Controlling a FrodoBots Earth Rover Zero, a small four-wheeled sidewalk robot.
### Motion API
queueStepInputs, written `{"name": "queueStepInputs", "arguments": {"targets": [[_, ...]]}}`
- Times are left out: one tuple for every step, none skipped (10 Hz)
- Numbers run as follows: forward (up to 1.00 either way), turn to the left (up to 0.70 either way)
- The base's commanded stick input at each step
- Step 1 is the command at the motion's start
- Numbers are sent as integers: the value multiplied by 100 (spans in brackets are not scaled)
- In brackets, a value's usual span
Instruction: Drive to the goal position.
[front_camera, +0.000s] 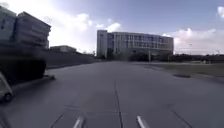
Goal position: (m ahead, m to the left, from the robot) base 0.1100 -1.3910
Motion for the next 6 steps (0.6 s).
{"name": "queueStepInputs", "arguments": {"targets": [[-100,0],[-100,0],[-100,0],[-100,0],[-100,0],[-100,0]]}}
